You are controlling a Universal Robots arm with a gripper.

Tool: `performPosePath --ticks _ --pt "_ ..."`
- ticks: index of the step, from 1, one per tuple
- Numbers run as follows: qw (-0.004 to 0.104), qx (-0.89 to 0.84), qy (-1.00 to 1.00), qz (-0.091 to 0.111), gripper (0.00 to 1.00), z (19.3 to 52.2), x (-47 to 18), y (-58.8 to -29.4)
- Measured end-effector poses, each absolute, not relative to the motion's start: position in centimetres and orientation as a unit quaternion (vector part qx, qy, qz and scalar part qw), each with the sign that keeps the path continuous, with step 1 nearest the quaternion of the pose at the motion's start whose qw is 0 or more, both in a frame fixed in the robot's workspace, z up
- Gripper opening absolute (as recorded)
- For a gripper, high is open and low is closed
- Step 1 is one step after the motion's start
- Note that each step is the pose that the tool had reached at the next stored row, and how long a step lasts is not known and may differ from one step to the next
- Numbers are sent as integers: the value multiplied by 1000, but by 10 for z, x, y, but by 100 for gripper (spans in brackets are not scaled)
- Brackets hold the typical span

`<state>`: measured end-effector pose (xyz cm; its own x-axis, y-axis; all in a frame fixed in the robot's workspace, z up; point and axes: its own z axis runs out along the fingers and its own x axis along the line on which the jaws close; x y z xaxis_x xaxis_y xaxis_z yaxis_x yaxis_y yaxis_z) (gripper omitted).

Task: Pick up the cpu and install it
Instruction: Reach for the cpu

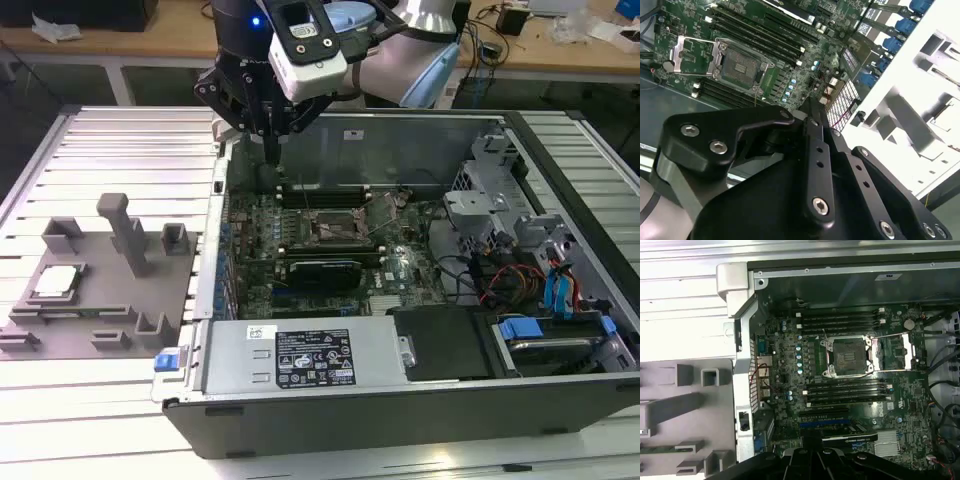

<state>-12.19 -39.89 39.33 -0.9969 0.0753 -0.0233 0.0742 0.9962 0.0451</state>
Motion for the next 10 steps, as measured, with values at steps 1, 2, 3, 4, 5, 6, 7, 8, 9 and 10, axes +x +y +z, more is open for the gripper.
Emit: performPosePath --ticks 1,2,3,4,5,6,7,8,9,10 --pt "12 37 999 22 11 393 -122 -399" --pt "12 37 999 22 11 393 -122 -399" --pt "12 37 999 22 11 393 -122 -399" --pt "12 37 999 22 11 393 -122 -399" --pt "12 37 999 22 11 393 -122 -399" --pt "12 37 999 22 11 393 -122 -399" --pt "13 37 999 22 11 393 -122 -399" --pt "12 37 999 22 11 393 -123 -399" --pt "12 37 999 22 11 393 -123 -399" --pt "12 37 999 22 11 393 -123 -399"
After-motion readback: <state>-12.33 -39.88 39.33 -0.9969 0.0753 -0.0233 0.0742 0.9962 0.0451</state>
